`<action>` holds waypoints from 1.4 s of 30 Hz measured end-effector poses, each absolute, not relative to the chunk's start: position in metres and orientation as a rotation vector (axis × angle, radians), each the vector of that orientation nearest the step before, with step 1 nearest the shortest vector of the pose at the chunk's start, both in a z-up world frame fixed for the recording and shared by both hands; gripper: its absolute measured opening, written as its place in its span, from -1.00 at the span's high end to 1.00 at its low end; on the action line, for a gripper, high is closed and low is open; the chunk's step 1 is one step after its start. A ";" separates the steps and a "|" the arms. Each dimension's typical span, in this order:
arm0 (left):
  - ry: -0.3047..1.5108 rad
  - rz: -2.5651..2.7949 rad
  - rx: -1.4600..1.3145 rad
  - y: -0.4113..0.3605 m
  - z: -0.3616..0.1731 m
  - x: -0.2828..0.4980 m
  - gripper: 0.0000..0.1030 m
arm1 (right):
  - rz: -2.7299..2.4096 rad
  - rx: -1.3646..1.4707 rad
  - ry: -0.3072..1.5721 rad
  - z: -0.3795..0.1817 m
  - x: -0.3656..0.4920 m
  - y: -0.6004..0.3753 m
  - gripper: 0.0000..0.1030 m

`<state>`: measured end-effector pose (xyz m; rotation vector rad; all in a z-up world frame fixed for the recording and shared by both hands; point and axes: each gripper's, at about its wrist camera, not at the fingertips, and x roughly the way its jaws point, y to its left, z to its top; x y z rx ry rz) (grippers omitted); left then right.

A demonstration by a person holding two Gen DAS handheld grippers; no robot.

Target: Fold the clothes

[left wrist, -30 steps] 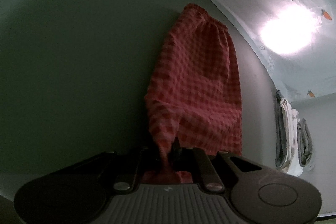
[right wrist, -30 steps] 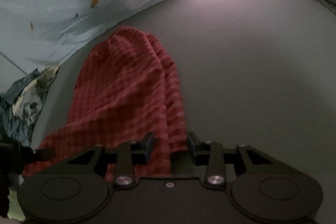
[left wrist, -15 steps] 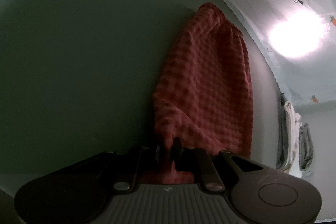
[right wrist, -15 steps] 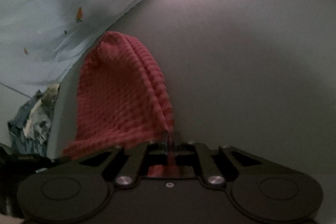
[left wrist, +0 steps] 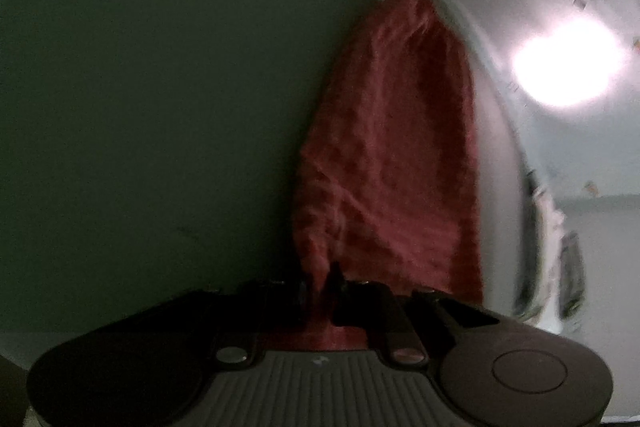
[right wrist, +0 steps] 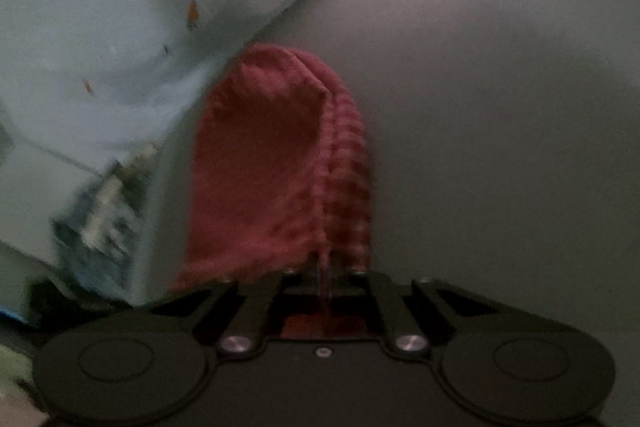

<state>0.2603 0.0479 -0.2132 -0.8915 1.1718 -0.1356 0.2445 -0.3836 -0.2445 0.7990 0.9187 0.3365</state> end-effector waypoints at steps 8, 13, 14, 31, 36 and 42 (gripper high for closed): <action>0.955 -0.208 -1.159 0.074 -0.179 0.267 0.86 | 0.406 1.429 0.669 -0.251 0.246 -0.423 0.96; 0.885 -0.244 -1.253 0.081 -0.168 0.287 0.86 | 0.442 1.486 0.619 -0.235 0.270 -0.417 0.96; 0.868 -0.252 -1.282 0.081 -0.167 0.293 0.86 | 0.447 1.502 0.607 -0.233 0.276 -0.415 0.96; 0.914 -0.141 -1.386 0.090 -0.219 0.380 0.85 | 0.326 1.534 0.733 -0.253 0.397 -0.397 0.95; 0.928 -0.074 -1.444 0.097 -0.247 0.398 0.77 | 0.235 1.544 0.823 -0.271 0.424 -0.390 0.92; 0.891 -0.060 -1.468 0.111 -0.240 0.414 0.01 | 0.166 1.631 0.863 -0.289 0.451 -0.389 0.84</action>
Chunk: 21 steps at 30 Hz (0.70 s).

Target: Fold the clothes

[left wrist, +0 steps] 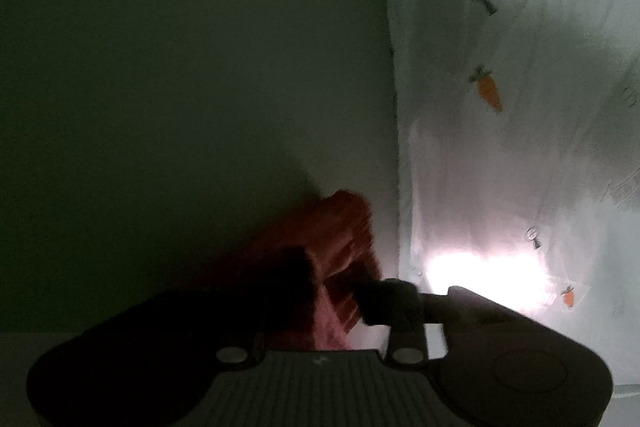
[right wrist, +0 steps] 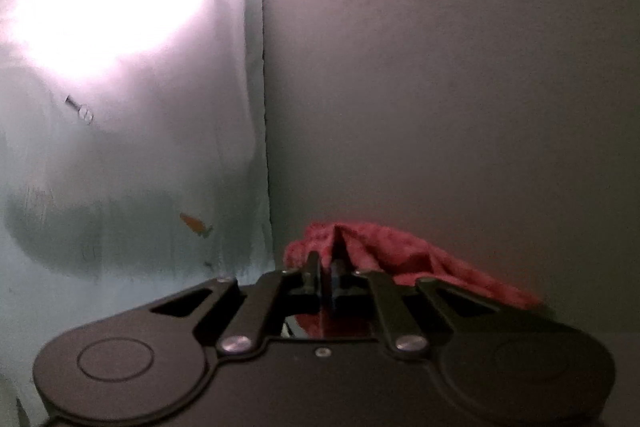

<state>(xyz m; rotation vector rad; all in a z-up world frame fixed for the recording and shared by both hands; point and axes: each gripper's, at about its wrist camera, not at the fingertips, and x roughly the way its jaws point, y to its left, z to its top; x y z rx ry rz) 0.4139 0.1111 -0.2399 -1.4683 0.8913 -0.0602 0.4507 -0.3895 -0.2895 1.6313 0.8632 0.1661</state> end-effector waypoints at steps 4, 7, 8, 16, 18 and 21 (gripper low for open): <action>0.737 -0.095 -1.620 0.129 -0.232 0.415 -0.38 | 0.195 1.752 0.782 -0.284 0.465 -0.388 0.64; 0.628 -0.094 -1.641 0.141 -0.221 0.414 -0.52 | 0.226 1.768 0.715 -0.274 0.473 -0.388 0.55; 0.628 -0.080 -1.590 0.143 -0.214 0.414 -0.53 | 0.228 1.760 0.698 -0.271 0.473 -0.389 0.53; 0.836 -0.039 -1.146 0.120 -0.184 0.407 -0.53 | 0.189 1.467 0.754 -0.251 0.448 -0.391 0.48; 0.866 -0.061 -1.165 0.113 -0.189 0.403 -0.53 | 0.172 1.419 0.782 -0.251 0.440 -0.396 0.48; 0.926 -0.070 -1.169 0.107 -0.198 0.396 -0.53 | 0.163 1.433 0.807 -0.257 0.430 -0.396 0.46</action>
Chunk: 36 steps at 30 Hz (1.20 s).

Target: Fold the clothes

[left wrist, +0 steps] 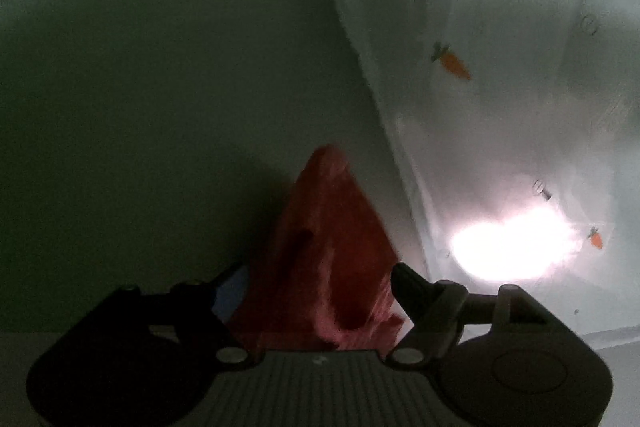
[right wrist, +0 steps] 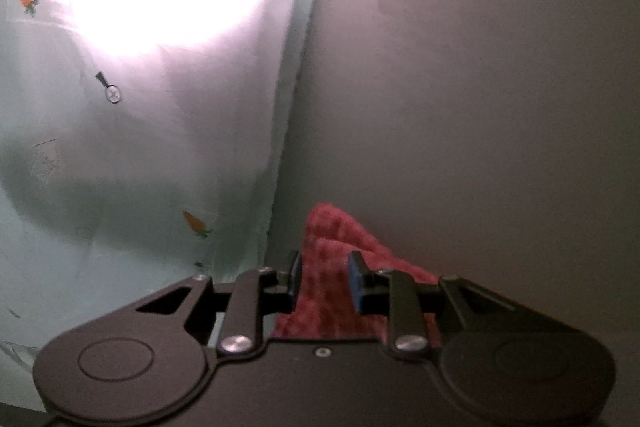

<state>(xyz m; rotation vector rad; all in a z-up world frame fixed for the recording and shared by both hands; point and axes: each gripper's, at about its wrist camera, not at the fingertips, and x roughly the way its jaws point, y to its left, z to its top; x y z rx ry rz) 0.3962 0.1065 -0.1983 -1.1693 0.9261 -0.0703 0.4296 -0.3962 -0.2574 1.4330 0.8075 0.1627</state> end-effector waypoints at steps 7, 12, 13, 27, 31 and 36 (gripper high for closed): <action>0.991 -0.095 -1.170 0.094 -0.208 0.402 -0.50 | 0.159 1.340 0.836 -0.254 0.438 -0.390 0.19; 1.031 -0.084 -1.145 0.092 -0.212 0.414 -0.09 | 0.113 1.161 0.877 -0.242 0.457 -0.382 0.02; 1.041 -0.089 -1.148 0.092 -0.213 0.415 -0.02 | 0.127 1.126 0.891 -0.241 0.461 -0.380 0.02; 0.610 -0.090 -1.865 0.131 -0.239 0.407 -0.21 | 0.198 1.259 0.801 -0.251 0.476 -0.400 0.89; 0.582 -0.045 -1.619 0.145 -0.213 0.405 -0.51 | 0.176 1.256 0.776 -0.251 0.469 -0.408 0.53; 0.803 0.029 -0.898 0.114 -0.166 0.414 -0.65 | 0.211 1.037 0.819 -0.234 0.465 -0.394 0.07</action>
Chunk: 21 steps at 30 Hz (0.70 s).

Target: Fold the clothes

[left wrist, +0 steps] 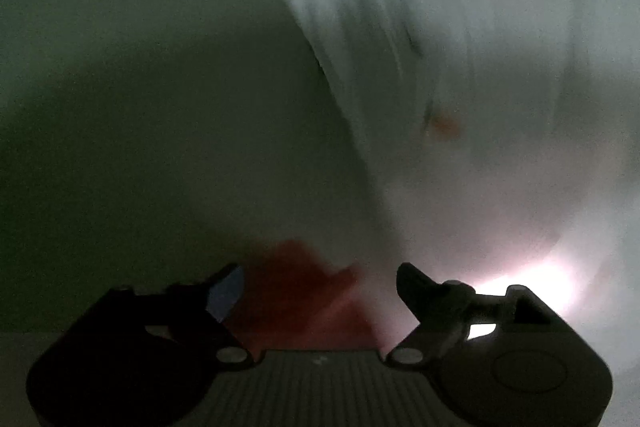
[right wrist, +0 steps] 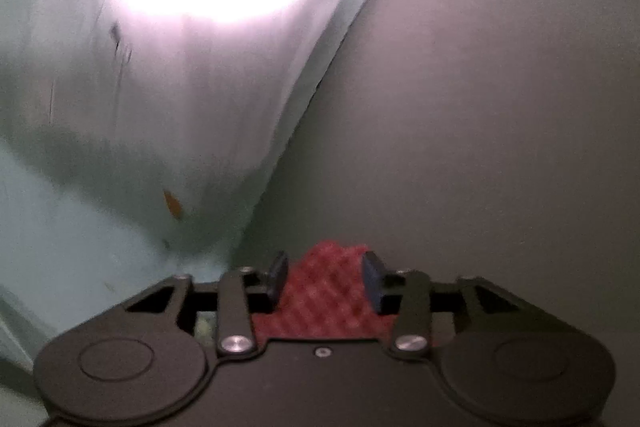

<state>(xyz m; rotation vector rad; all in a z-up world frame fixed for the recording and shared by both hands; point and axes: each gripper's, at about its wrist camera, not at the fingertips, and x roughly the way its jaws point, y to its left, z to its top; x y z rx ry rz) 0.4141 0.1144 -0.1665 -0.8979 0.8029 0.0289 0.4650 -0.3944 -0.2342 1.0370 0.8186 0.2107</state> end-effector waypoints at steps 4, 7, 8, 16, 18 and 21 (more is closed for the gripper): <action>0.897 -0.018 -0.640 0.075 -0.167 0.417 -0.65 | 0.249 0.739 0.876 -0.222 0.462 -0.368 -0.07; 0.951 -0.023 -0.620 0.060 -0.179 0.426 -0.68 | 0.284 0.584 0.900 -0.219 0.462 -0.347 -0.23; 0.966 -0.025 -0.582 0.053 -0.183 0.430 -0.68 | 0.293 0.543 0.903 -0.219 0.462 -0.341 -0.31; 1.014 -0.088 -0.341 0.012 -0.200 0.453 -0.72 | 0.366 0.272 0.923 -0.225 0.471 -0.310 -0.62; 1.019 -0.101 -0.343 0.009 -0.205 0.459 -0.74 | 0.386 0.216 0.921 -0.227 0.478 -0.296 -0.64; 1.002 -0.135 -0.349 0.004 -0.210 0.472 -0.81 | 0.438 0.124 0.911 -0.229 0.483 -0.281 -0.66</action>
